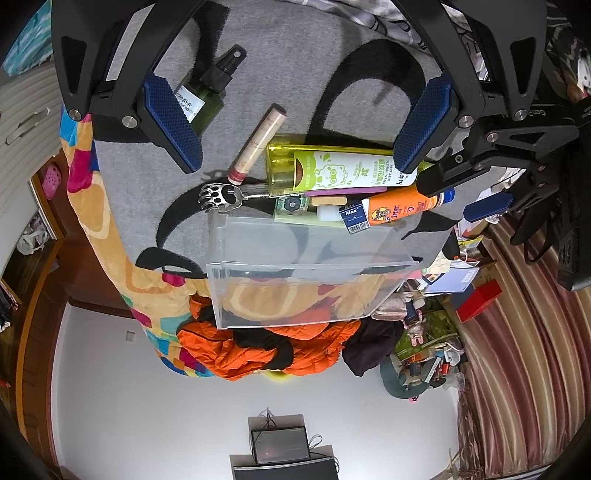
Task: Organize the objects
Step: 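Move both tools toward the items beside the clear box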
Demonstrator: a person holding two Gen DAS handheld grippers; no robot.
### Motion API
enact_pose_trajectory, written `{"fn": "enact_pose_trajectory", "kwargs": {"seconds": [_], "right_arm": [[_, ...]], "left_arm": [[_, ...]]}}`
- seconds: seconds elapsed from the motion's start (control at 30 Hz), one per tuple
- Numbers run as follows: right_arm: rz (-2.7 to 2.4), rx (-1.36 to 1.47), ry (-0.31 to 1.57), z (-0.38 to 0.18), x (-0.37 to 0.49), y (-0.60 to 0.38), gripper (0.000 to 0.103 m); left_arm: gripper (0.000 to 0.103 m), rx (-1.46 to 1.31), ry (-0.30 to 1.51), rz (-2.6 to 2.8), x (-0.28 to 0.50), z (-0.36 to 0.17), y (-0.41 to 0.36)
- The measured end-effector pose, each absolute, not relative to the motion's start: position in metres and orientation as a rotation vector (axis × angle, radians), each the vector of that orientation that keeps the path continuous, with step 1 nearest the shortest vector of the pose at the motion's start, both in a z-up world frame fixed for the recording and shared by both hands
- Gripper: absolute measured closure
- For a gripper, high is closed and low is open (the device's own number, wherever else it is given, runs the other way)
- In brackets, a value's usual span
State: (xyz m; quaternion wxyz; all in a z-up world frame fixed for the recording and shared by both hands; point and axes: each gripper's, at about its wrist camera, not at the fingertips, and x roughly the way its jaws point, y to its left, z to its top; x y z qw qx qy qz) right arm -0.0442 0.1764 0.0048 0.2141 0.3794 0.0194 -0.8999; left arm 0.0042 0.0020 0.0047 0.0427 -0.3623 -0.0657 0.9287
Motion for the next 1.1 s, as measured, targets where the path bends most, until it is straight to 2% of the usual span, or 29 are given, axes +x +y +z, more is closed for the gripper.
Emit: {"fn": "enact_pose_trajectory", "kwargs": {"seconds": [1.1], "right_arm": [[-2.488, 1.041, 0.038, 0.007, -0.044, 0.174, 0.0]], "left_arm": [[0.001, -1.049, -0.208, 2.826, 0.0093, 0.0102, 0.0045]]}}
